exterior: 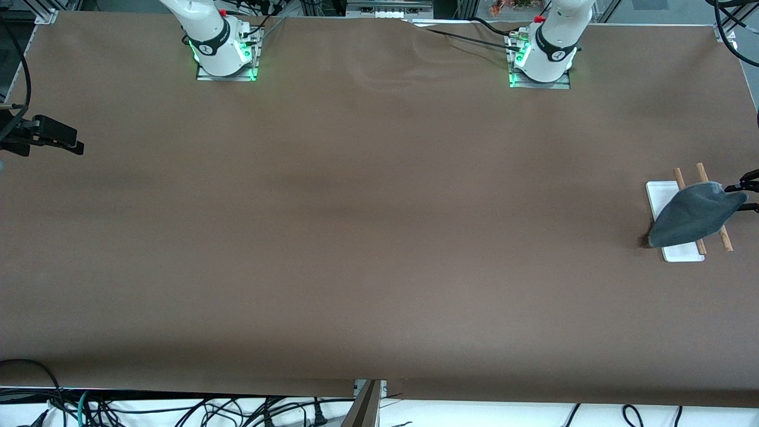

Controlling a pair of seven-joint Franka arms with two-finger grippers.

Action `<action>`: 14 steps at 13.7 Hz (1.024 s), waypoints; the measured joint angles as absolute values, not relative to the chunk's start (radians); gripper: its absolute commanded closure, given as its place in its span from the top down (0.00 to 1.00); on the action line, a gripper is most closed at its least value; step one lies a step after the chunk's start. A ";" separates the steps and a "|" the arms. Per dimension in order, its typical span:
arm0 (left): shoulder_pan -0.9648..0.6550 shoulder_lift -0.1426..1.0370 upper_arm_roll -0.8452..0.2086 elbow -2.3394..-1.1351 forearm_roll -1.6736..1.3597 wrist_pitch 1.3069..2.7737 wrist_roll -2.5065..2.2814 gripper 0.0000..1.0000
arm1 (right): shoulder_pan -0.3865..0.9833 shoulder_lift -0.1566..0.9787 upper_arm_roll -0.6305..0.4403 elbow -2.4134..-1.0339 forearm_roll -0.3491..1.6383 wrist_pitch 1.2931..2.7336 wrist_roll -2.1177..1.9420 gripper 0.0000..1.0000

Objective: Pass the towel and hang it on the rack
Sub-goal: 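Open the left gripper to release the towel on the rack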

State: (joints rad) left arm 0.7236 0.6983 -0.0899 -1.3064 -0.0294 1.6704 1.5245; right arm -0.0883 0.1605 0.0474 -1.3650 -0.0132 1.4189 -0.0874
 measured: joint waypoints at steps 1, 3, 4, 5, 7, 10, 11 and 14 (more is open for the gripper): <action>0.724 0.699 -0.090 -1.306 -0.029 1.676 1.525 1.00 | -0.088 0.161 0.049 -1.365 -0.013 1.413 -0.087 1.00; 0.724 0.701 -0.088 -1.306 -0.029 1.681 1.526 1.00 | -0.088 0.161 0.055 -1.365 -0.014 1.405 -0.087 1.00; 0.724 0.701 -0.087 -1.305 -0.029 1.682 1.527 1.00 | -0.087 0.161 0.058 -1.365 -0.014 1.404 -0.086 1.00; 0.725 0.701 -0.084 -1.305 -0.029 1.683 1.528 1.00 | -0.087 0.161 0.060 -1.365 -0.014 1.404 -0.086 1.00; 0.728 0.701 -0.081 -1.304 -0.029 1.684 1.535 1.00 | -0.085 0.161 0.061 -1.365 -0.015 1.403 -0.087 1.00; 0.729 0.699 -0.081 -1.265 -0.029 1.686 1.536 1.00 | -0.083 0.163 0.061 -1.366 -0.016 1.403 -0.087 1.00; 0.728 0.692 -0.081 -1.238 -0.029 1.685 1.536 1.00 | -0.083 0.164 0.061 -1.366 -0.016 1.403 -0.088 1.00; 0.713 0.618 -0.095 -1.197 -0.029 1.674 1.529 1.00 | -0.081 0.164 0.062 -1.366 -0.016 1.403 -0.088 1.00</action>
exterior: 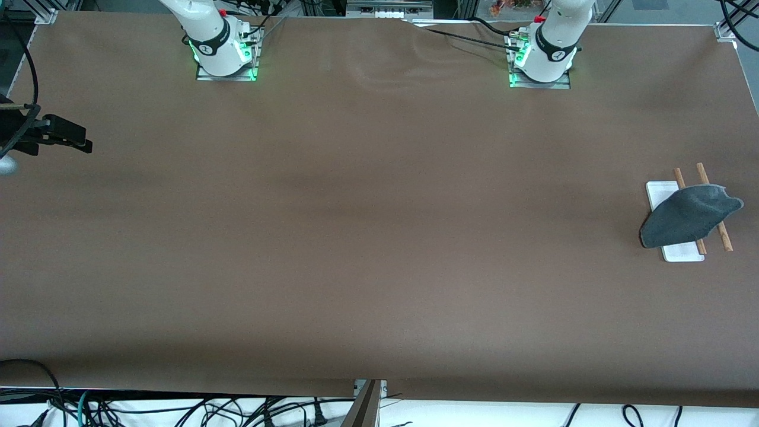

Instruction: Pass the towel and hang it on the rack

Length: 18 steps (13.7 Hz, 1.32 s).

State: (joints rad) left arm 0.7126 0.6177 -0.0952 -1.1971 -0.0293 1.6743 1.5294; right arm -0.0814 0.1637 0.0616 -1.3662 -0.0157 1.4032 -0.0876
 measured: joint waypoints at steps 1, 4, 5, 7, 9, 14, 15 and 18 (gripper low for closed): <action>0.693 0.585 -0.098 -1.196 -0.029 1.653 1.505 1.00 | -0.081 0.164 0.062 -1.366 -0.016 1.403 -0.088 1.00; 0.599 0.514 -0.104 -1.196 -0.029 1.551 1.306 1.00 | -0.080 0.164 0.062 -1.366 -0.016 1.405 -0.088 1.00; 0.559 0.499 -0.107 -1.196 -0.029 1.529 1.220 1.00 | -0.079 0.164 0.062 -1.366 -0.016 1.405 -0.088 1.00; 0.465 0.471 -0.110 -1.196 -0.029 1.500 1.043 1.00 | -0.079 0.165 0.062 -1.366 -0.016 1.405 -0.088 1.00; 0.372 0.445 -0.112 -1.196 -0.029 1.472 0.869 1.00 | -0.079 0.165 0.062 -1.366 -0.016 1.405 -0.089 1.00; 0.176 0.350 -0.111 -1.249 -0.029 1.450 0.420 1.00 | -0.077 0.166 0.063 -1.366 -0.016 1.405 -0.091 1.00; 0.144 0.310 -0.110 -1.290 -0.029 1.451 0.326 1.00 | -0.077 0.166 0.063 -1.366 -0.016 1.406 -0.091 1.00; 0.103 0.182 -0.107 -1.452 -0.029 1.541 0.125 1.00 | -0.077 0.166 0.063 -1.366 -0.016 1.406 -0.091 1.00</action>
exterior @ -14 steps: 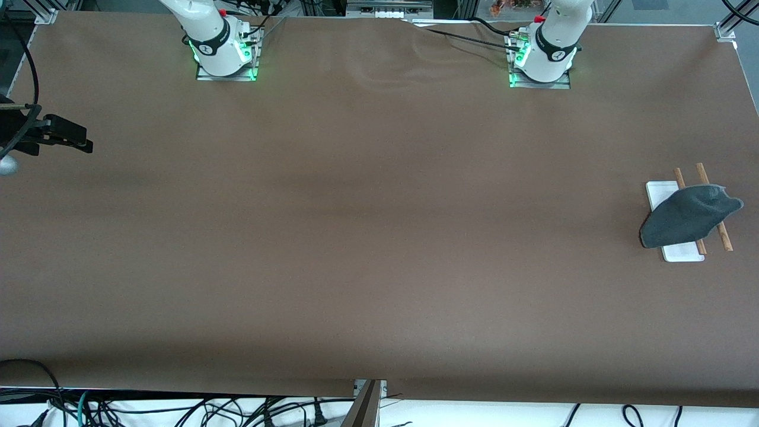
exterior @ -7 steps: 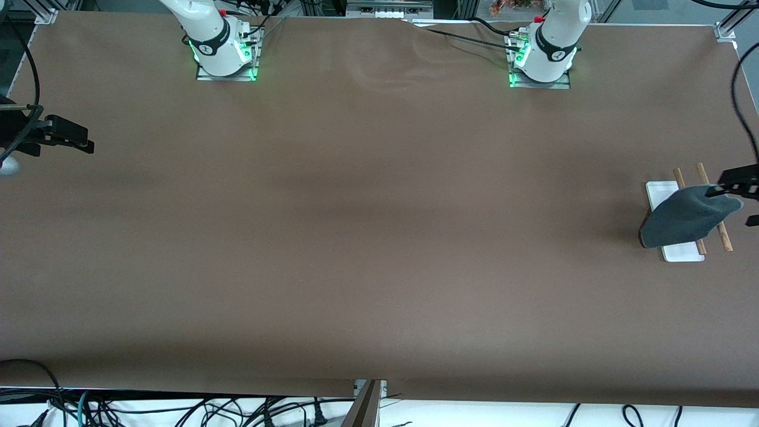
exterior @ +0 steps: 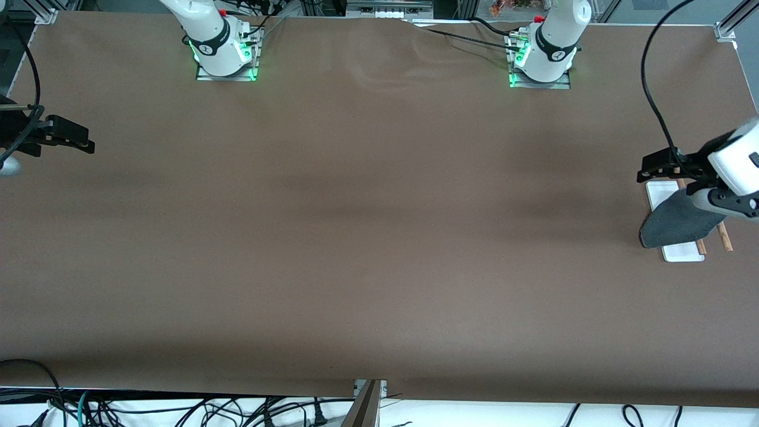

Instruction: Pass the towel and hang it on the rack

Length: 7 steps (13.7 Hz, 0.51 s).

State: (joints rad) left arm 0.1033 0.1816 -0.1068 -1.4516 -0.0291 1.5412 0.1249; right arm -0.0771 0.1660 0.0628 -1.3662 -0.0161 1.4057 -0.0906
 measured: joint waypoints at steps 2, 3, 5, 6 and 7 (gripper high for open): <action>0.101 0.101 -0.102 -1.588 -0.029 1.617 0.090 1.00 | -0.077 0.166 0.063 -1.366 -0.016 1.406 -0.091 1.00; 0.096 0.065 -0.101 -1.646 -0.029 1.662 0.080 1.00 | -0.077 0.166 0.063 -1.366 -0.016 1.406 -0.091 1.00; 0.075 0.014 -0.099 -1.719 -0.029 1.718 0.055 1.00 | -0.077 0.166 0.063 -1.366 -0.016 1.406 -0.091 1.00; 0.063 -0.003 -0.095 -1.737 -0.029 1.730 0.046 1.00 | -0.077 0.166 0.063 -1.366 -0.016 1.406 -0.091 1.00; 0.047 -0.012 -0.084 -1.746 -0.029 1.734 0.043 1.00 | -0.077 0.166 0.063 -1.366 -0.016 1.406 -0.091 1.00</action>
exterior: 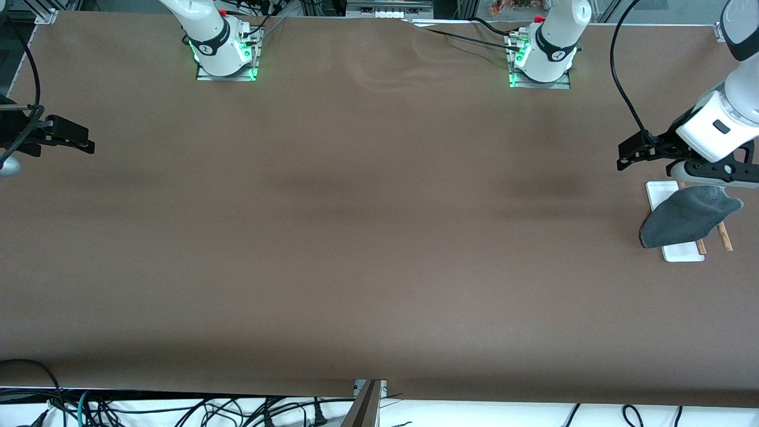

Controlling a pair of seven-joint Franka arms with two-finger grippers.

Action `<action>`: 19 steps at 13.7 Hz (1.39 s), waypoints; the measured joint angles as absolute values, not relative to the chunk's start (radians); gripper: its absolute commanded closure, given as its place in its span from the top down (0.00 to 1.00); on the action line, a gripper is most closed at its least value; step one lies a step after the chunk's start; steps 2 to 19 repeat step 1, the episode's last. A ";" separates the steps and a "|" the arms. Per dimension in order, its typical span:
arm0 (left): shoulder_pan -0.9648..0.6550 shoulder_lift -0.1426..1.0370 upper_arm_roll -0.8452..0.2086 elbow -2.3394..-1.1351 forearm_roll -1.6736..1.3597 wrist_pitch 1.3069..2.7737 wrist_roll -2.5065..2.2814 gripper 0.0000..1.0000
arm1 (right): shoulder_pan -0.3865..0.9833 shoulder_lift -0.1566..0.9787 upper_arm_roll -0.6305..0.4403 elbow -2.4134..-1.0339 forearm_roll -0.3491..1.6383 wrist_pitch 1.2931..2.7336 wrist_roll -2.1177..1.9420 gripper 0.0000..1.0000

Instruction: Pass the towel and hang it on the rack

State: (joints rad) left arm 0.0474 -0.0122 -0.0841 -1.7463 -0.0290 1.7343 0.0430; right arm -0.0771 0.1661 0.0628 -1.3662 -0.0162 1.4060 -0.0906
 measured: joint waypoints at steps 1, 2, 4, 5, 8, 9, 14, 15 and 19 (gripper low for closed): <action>0.026 -0.017 -0.065 -1.752 -0.029 1.736 0.043 1.00 | -0.077 0.166 0.063 -1.366 -0.016 1.406 -0.091 1.00; 0.026 -0.017 -0.065 -1.752 -0.029 1.736 0.043 1.00 | -0.077 0.166 0.063 -1.366 -0.016 1.406 -0.091 1.00; 0.026 -0.017 -0.065 -1.752 -0.029 1.736 0.043 1.00 | -0.077 0.166 0.063 -1.366 -0.016 1.406 -0.091 1.00; 0.026 -0.017 -0.065 -1.752 -0.029 1.736 0.043 1.00 | -0.077 0.166 0.063 -1.366 -0.016 1.406 -0.091 1.00; 0.026 -0.017 -0.065 -1.752 -0.029 1.736 0.043 1.00 | -0.077 0.166 0.063 -1.366 -0.016 1.406 -0.091 1.00; 0.026 -0.017 -0.065 -1.752 -0.029 1.736 0.043 1.00 | -0.077 0.166 0.063 -1.366 -0.016 1.406 -0.091 1.00; 0.026 -0.017 -0.065 -1.752 -0.029 1.736 0.043 1.00 | -0.077 0.166 0.063 -1.366 -0.016 1.406 -0.091 1.00; 0.026 -0.017 -0.065 -1.752 -0.029 1.736 0.043 1.00 | -0.077 0.166 0.063 -1.366 -0.016 1.406 -0.091 1.00; 0.026 -0.017 -0.065 -1.752 -0.029 1.736 0.043 1.00 | -0.077 0.166 0.063 -1.366 -0.016 1.406 -0.091 1.00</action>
